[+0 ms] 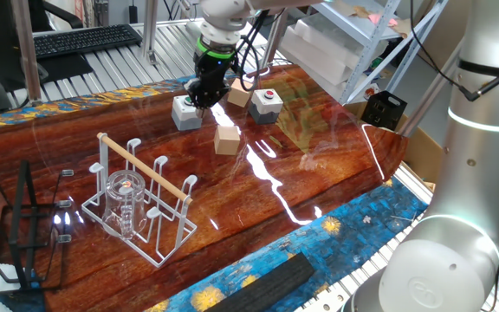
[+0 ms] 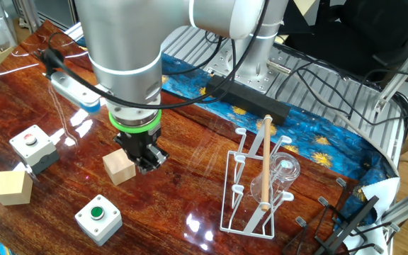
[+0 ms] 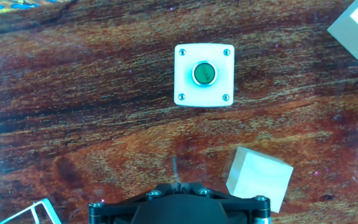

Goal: Take the cup off the cup rack

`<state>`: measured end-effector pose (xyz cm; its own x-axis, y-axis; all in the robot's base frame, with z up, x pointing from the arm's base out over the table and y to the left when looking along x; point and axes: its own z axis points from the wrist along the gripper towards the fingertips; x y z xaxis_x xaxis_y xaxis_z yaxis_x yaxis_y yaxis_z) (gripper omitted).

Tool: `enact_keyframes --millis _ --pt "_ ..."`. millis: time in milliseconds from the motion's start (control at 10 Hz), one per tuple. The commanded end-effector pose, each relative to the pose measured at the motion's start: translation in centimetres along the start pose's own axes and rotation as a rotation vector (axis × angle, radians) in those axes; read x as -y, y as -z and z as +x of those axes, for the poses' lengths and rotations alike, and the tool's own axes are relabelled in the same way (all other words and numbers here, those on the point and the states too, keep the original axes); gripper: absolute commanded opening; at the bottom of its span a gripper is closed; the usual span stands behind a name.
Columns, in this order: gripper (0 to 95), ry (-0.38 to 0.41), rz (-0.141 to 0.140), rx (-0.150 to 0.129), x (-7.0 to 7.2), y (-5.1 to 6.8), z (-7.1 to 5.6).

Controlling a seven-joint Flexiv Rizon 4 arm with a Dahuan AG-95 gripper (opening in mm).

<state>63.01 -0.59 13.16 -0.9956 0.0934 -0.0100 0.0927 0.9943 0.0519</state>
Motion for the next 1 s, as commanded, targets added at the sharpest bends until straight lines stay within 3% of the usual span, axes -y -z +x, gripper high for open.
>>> enact_keyframes --millis 100,500,1000 --pt "0.0 0.016 -0.001 0.005 -0.05 -0.02 -0.07" --pt "0.0 0.015 0.016 0.023 -0.05 -0.02 -0.07" --pt "0.0 0.130 -0.001 0.015 -0.05 -0.02 -0.07"
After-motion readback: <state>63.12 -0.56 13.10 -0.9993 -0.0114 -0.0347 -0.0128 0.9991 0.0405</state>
